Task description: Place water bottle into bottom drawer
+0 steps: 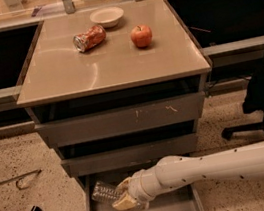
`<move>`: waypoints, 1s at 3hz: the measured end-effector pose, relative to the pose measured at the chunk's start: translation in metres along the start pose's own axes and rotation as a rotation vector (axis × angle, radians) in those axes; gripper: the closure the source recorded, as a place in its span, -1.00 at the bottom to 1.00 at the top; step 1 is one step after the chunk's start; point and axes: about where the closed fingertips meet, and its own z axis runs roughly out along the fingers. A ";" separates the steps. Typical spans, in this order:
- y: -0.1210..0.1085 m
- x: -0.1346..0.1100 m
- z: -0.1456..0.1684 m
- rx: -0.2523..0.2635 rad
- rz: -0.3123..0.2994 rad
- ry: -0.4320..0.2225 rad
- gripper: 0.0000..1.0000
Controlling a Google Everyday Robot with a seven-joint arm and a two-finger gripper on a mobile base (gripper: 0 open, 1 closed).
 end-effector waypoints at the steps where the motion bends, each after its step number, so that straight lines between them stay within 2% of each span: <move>1: -0.027 0.038 0.077 0.036 0.020 -0.024 1.00; 2: -0.069 0.064 0.140 0.135 0.080 -0.087 1.00; 3: -0.077 0.084 0.163 0.165 0.141 -0.110 1.00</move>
Offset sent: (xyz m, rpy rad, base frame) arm 0.1176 0.0676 -0.2381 0.1155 -0.0922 -0.3668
